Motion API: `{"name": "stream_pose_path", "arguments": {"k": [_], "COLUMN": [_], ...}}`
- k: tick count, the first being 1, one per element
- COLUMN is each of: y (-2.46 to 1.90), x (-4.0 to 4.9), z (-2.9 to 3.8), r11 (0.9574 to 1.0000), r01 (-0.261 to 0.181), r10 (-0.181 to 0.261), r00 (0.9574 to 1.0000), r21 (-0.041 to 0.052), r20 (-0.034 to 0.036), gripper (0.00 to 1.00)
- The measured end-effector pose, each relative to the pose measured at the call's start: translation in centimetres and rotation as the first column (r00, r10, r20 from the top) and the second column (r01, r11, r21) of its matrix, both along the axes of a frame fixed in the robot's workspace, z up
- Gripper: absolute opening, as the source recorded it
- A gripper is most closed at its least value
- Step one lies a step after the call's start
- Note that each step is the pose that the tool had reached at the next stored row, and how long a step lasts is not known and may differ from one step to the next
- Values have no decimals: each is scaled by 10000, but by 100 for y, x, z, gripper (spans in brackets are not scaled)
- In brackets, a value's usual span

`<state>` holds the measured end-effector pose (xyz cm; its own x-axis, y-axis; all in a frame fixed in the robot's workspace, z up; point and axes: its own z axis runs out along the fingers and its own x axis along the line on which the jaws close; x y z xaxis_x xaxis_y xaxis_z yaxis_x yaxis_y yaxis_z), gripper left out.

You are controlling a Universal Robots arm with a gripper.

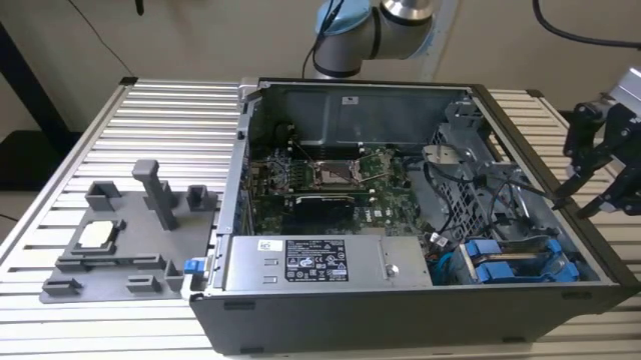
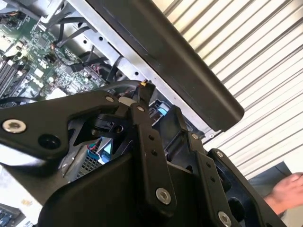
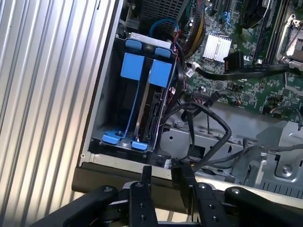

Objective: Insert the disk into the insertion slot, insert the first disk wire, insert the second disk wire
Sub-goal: 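Insert the first disk wire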

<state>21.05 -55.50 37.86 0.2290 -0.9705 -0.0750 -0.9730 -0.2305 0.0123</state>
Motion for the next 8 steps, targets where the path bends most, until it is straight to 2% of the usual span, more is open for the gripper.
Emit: {"name": "stream_pose_path", "arguments": {"k": [8], "y": [40], "x": [24], "z": [-51], "r11": [9996], "r01": [281], "r10": [-281], "r00": [9996], "r21": [11], "r20": [-87], "gripper": [38]}}
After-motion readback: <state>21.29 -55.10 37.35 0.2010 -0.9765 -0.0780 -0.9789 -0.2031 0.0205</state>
